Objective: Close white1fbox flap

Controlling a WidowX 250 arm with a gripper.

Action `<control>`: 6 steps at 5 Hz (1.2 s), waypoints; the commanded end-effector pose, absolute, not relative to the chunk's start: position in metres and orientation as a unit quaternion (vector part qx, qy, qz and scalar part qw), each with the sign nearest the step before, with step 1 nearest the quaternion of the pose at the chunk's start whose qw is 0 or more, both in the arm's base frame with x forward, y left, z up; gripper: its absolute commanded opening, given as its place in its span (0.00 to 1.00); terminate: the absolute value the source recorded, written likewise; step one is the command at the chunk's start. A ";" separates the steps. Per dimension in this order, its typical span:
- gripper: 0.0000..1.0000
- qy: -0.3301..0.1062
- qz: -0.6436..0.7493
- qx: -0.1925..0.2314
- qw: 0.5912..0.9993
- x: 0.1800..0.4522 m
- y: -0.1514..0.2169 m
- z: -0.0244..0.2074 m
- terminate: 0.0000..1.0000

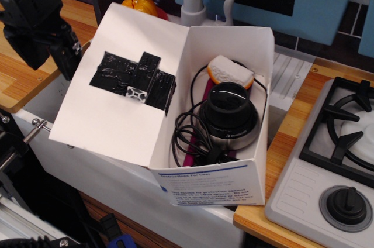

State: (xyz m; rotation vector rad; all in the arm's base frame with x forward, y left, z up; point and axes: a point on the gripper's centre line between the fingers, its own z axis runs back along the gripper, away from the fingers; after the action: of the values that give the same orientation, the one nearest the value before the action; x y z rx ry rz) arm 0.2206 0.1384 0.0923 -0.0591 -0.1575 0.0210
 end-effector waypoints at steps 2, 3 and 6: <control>1.00 -0.104 -0.036 0.034 0.993 0.231 0.104 0.166 0.00; 1.00 -0.101 -0.026 0.043 0.994 0.229 0.093 0.175 0.00; 1.00 -0.105 -0.005 0.011 0.994 0.251 0.065 0.174 0.00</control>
State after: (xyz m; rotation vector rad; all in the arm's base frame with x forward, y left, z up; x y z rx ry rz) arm 0.2481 0.0602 0.1623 0.0048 -0.1770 -0.0033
